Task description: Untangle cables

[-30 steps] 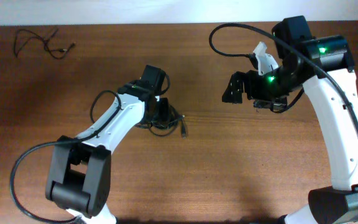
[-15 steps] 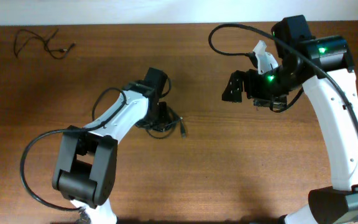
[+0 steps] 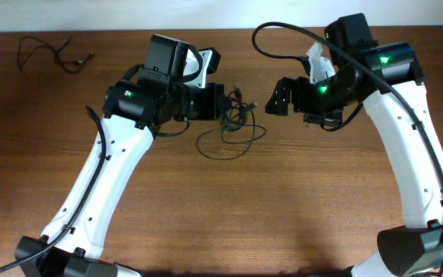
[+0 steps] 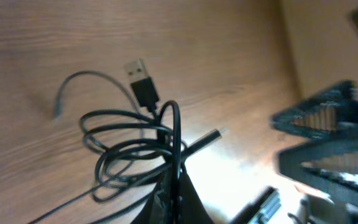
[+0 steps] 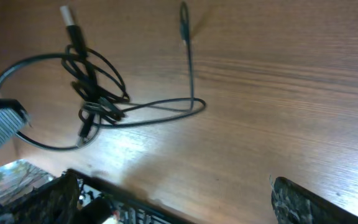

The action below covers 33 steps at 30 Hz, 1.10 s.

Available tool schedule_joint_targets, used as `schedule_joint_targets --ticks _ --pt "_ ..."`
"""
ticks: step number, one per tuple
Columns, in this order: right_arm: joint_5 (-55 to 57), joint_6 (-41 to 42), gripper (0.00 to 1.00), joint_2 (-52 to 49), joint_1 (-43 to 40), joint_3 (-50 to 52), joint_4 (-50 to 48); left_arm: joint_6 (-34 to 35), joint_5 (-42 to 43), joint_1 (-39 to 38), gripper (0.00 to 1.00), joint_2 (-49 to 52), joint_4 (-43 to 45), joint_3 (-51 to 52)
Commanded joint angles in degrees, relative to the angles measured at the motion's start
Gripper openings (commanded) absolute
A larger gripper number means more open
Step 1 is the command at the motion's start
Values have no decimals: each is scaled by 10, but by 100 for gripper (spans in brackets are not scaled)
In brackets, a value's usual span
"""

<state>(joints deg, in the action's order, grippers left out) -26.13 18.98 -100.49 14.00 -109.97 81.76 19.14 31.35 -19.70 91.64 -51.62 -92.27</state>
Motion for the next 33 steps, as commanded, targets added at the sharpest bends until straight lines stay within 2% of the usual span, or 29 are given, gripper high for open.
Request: schedule_joint_targets --ticks 1,2,5,8,9,12,15,18,20,23,24,26,27,28,29,30,31,33 --pt "-18 15 98 -4 21 3 -17 30 97 0 0 -12 26 -4" --pt "-16 28 99 -5 30 3 -20 37 132 0 0 -12 51 -4" --pt "7 40 98 -6 40 3 -32 84 151 0 0 -12 83 -4" --pt "43 57 100 -18 40 3 -31 87 218 0 0 -12 117 -4" --pt "61 57 96 -22 40 3 -30 88 236 3 0 -12 127 -4" --pt "120 61 95 -31 25 3 -21 111 245 44 0 -13 107 -4" --pt "164 79 95 -32 -28 3 -7 110 335 107 0 -12 93 -4" --pt "165 79 95 -32 -77 3 19 110 386 151 0 -12 92 -4" --pt "165 78 95 -32 -104 3 38 110 362 188 0 -12 77 -4" --pt "160 78 95 -32 -114 3 53 107 219 214 0 -12 -41 -4" --pt "153 75 95 -32 -113 3 53 93 197 210 0 -12 -57 -4" --pt "139 74 100 -32 -113 3 52 57 192 205 0 -12 -60 -4" --pt "137 74 98 -32 -113 3 52 56 210 205 0 -12 -53 -4" --pt "137 74 98 -32 -113 3 52 56 258 206 0 -12 -33 -4" --pt "137 74 98 -32 -113 3 52 68 359 206 0 -12 23 -4" --pt "137 74 99 -32 -113 3 53 118 428 206 0 -12 91 -4" --pt "134 74 98 -32 -113 3 54 243 476 206 0 -12 203 -4" --pt "128 68 98 -32 -106 4 55 337 516 206 0 -12 330 -4"
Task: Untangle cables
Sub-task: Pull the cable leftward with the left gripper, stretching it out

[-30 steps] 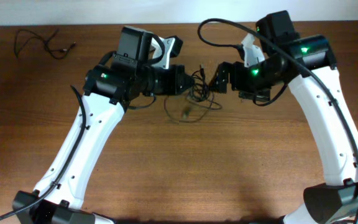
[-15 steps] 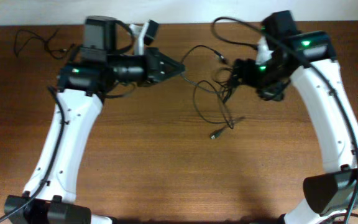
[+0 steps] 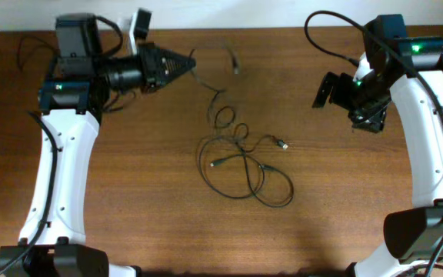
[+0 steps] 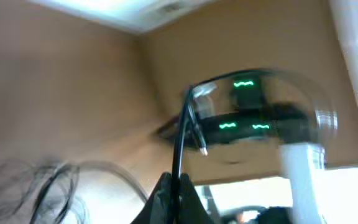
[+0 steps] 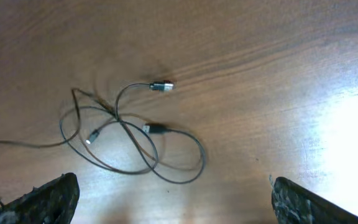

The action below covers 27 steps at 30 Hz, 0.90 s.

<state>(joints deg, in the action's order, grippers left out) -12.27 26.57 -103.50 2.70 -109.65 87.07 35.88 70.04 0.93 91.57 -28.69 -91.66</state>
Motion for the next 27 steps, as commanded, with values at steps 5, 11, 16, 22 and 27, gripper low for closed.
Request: schedule_joint_targets --ticks 5,11,16,22,27 --pt "-8 -42 98 -2 42 2 -9 600 160 0 0 -14 642 -10" --pt "-8 -40 99 -2 49 5 -10 691 127 74 0 -14 724 -10" --pt "-8 -40 98 -2 49 5 -4 563 140 159 0 3 563 -10" --pt "-8 -40 98 -2 49 5 1 79 -41 263 0 10 146 -10" --pt "-7 -40 99 -2 49 5 0 -167 -599 239 0 13 -212 -10"
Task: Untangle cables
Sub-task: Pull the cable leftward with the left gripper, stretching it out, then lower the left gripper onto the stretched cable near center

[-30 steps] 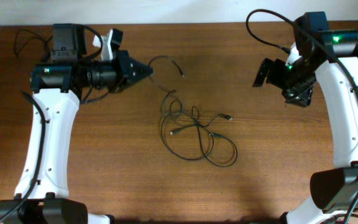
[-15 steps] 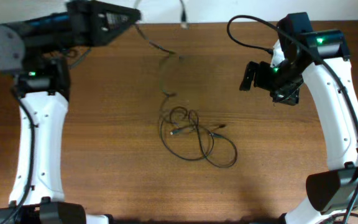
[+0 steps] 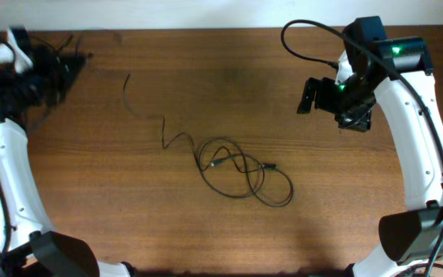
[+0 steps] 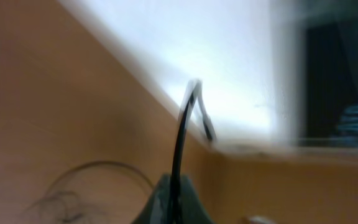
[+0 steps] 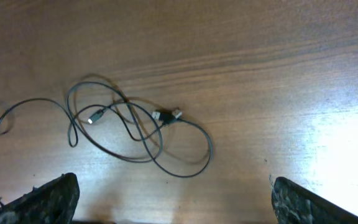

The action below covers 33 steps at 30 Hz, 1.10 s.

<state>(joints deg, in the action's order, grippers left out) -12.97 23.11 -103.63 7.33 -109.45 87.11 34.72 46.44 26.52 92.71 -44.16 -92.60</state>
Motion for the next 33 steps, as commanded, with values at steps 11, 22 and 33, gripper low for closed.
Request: schedule_joint_targets --ticks 11,22,33 --pt "-3 -2 98 0 2 85 -55 -123 -288 -36 99 3 -212 -1" --pt "-31 -4 98 0 2 103 -60 -267 -386 -321 99 68 -238 45" --pt "-31 -4 98 0 2 103 -55 -344 -431 -393 63 256 -216 45"
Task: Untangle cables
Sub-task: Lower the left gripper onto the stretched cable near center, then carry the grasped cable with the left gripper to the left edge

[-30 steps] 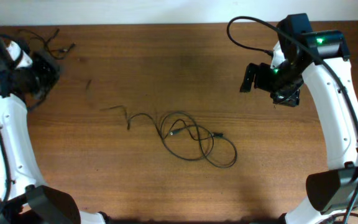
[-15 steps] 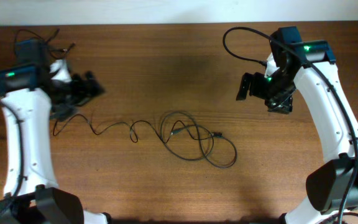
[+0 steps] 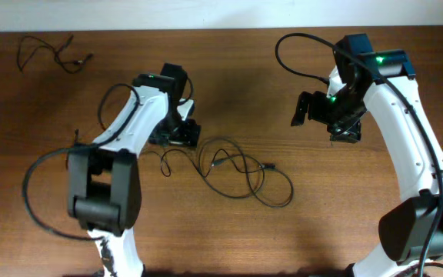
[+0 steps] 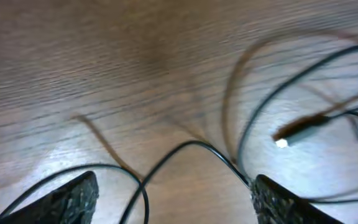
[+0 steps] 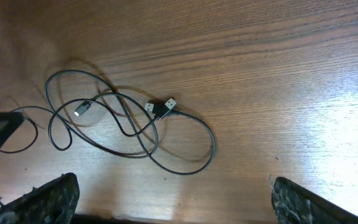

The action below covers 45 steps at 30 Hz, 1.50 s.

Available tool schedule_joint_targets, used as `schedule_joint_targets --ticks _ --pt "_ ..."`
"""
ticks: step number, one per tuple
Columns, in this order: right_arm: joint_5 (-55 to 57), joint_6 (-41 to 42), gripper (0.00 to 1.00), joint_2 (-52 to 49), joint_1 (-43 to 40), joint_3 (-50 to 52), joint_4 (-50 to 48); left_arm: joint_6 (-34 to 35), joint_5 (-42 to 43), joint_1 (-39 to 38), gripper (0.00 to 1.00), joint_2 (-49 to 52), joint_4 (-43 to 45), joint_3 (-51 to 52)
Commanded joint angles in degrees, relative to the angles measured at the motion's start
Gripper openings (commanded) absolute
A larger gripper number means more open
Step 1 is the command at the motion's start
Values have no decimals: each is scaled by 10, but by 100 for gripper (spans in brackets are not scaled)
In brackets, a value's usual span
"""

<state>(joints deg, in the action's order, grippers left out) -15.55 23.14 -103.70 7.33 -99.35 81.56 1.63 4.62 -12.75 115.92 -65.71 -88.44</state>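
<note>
A black cable tangle (image 3: 241, 171) lies in loose loops at mid-table, two USB plugs (image 5: 163, 106) near its middle. My left gripper (image 3: 174, 134) hovers low over the tangle's left end, open; in the left wrist view a strand (image 4: 188, 148) runs between its fingers (image 4: 73, 198) and a small plug (image 4: 303, 127) lies to the right. My right gripper (image 3: 308, 111) is open above the table, right of and beyond the tangle. In the right wrist view the loops (image 5: 123, 121) lie spread well ahead of the gripper (image 5: 173, 199).
A separate thin black cable (image 3: 48, 52) lies at the table's far left corner. The back edge of the table (image 3: 221, 31) meets a white wall. The left arm's own cable (image 3: 33, 181) loops out over the left side.
My left gripper was shut on a cable at the far left corner; now it is open at mid-table over the tangle's left end. The long strand that reached up-left now lies curled by the tangle.
First both grippers were close over a tight knot, the left shut on a strand. Then the left held the strand off to the upper left and the tangle lay looser. Later it was at the far corner. Now it is open beside the spread loops.
</note>
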Motion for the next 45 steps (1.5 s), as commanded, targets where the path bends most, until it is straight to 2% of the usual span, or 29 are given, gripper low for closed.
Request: schedule_joint_targets --ticks 1,2,5,8,12,16,19,21,23,24,27,28,31,33,36,40,43,45 --pt "-5 -4 98 0 2 2 0 -13 -13 0 51 24 0 4" --pt "-5 -4 98 0 2 2 -1 -13 -14 0 43 24 -1 4" --pt "-5 -4 98 0 2 2 -2 -13 -15 0 45 24 -14 4" --pt "-5 -4 98 0 2 2 -3 -13 -15 0 33 24 -18 4" --pt "-5 -4 98 0 2 2 -3 -13 -15 0 0 24 -18 4" --pt "-5 -4 98 0 2 2 -3 -14 -15 2 1 24 -40 -4" --pt "-5 -4 98 0 2 2 -3 -15 -15 2 61 24 -51 -4" --pt "-5 -4 98 0 2 2 -3 -15 -15 2 68 24 -60 -4" --pt "-5 -4 99 0 2 2 -3 -15 -14 1 66 24 -69 -4" --pt "-5 -4 98 0 2 2 -3 -15 -14 1 62 24 -78 -4" --pt "-5 -4 98 0 2 2 -4 -15 -14 2 40 24 -87 -4" --pt "-5 -4 98 0 2 2 -4 -15 -14 1 37 24 -87 -4" --pt "-5 -4 98 0 2 2 -4 -14 -13 2 1 24 -70 -4" --pt "-5 -4 98 0 2 2 -4 -14 -4 2 0 24 -77 -13" --pt "-5 -4 98 0 2 2 -8 -15 39 2 0 24 -150 -93" --pt "-5 -4 98 0 2 2 -9 -15 134 2 0 24 -280 -337" --pt "-5 -4 98 0 2 2 -9 -15 209 2 0 24 -310 -517" --pt "-5 -4 98 0 2 2 -8 -14 290 3 0 24 -309 -630"
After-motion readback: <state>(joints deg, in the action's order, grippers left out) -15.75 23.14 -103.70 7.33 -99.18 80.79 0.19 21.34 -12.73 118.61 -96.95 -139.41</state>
